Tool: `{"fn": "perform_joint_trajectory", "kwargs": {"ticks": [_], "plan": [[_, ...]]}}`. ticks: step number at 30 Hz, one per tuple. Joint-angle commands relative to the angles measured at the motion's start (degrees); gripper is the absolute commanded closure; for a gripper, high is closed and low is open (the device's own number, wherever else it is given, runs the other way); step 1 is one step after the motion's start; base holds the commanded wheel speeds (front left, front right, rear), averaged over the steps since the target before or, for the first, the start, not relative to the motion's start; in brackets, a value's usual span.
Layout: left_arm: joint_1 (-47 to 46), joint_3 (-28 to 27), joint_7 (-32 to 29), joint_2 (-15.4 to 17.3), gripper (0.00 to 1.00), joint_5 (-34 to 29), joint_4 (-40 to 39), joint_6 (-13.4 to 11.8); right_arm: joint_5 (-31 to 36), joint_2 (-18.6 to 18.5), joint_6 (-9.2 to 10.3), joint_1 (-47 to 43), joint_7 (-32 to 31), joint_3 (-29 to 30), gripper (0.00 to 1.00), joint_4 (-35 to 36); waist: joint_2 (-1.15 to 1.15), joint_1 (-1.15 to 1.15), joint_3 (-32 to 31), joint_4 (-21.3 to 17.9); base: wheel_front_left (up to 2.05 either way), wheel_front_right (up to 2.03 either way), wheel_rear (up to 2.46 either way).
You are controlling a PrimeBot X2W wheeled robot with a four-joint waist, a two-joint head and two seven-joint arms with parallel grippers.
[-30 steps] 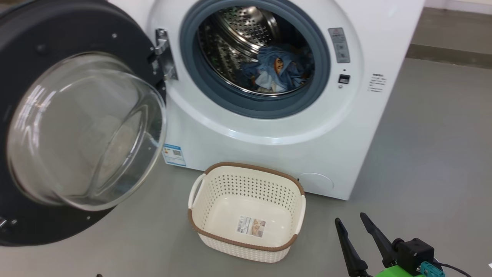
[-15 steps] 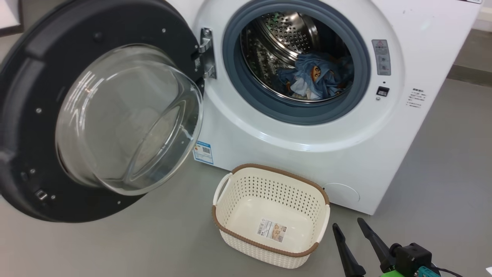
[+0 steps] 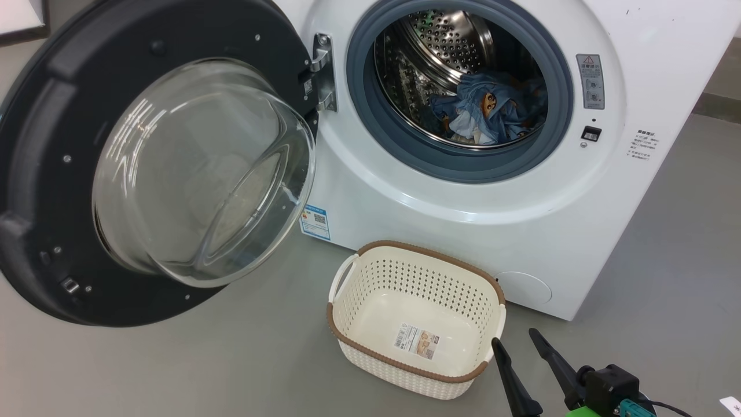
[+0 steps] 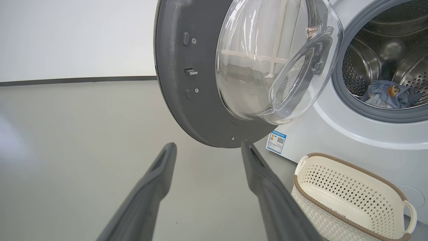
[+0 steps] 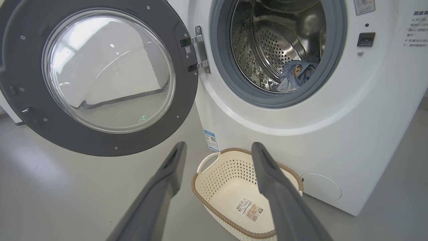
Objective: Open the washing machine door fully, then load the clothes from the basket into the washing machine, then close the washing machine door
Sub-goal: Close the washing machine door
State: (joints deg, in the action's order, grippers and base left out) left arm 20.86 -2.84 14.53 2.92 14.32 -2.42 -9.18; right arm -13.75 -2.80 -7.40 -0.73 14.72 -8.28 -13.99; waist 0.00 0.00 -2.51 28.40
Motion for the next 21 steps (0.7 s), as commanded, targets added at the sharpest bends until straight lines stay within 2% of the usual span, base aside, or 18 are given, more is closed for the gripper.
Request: {"fn": "perform_joint_trajectory", "kwargs": {"ticks": [1,9,10,11,12,21], "plan": [[-1.17,-1.67,0.47,-0.04,0.0,0.45,-1.82,-0.65,0.47,-0.08,-0.09,2.77,0.28,-1.44,0.0,1.0,0.0,0.0,0.02,0.02,0.0,0.0,0.0],[-1.07,-1.59,0.47,-0.04,0.0,0.48,-1.89,-0.58,0.45,-0.08,-0.09,2.72,0.28,-1.43,0.0,0.8,0.0,0.0,-0.13,-0.15,0.0,0.0,0.0],[-1.07,-1.56,0.47,-0.04,0.53,0.47,-1.9,-0.46,0.47,-0.08,-0.09,2.66,0.28,-1.37,0.0,0.83,0.0,0.0,-0.13,-0.18,0.0,0.0,0.0],[-1.05,-1.52,0.47,-0.04,0.93,0.5,-1.87,-0.3,0.48,-0.08,-0.09,2.58,0.28,-1.32,0.0,0.89,0.0,0.0,-0.13,-0.2,0.0,0.0,0.0],[-1.02,-1.42,0.47,-0.04,1.0,0.69,-1.74,0.09,0.51,-0.08,-0.09,2.4,0.28,-1.21,0.0,1.02,0.0,0.0,-0.1,-0.24,0.0,0.0,0.0],[-2.3,-3.56,0.47,-0.04,1.0,4.02,-2.98,1.65,0.44,-0.08,-0.09,1.93,0.28,-0.81,0.0,1.27,0.0,0.0,0.12,-0.24,0.0,0.0,0.0]]}}
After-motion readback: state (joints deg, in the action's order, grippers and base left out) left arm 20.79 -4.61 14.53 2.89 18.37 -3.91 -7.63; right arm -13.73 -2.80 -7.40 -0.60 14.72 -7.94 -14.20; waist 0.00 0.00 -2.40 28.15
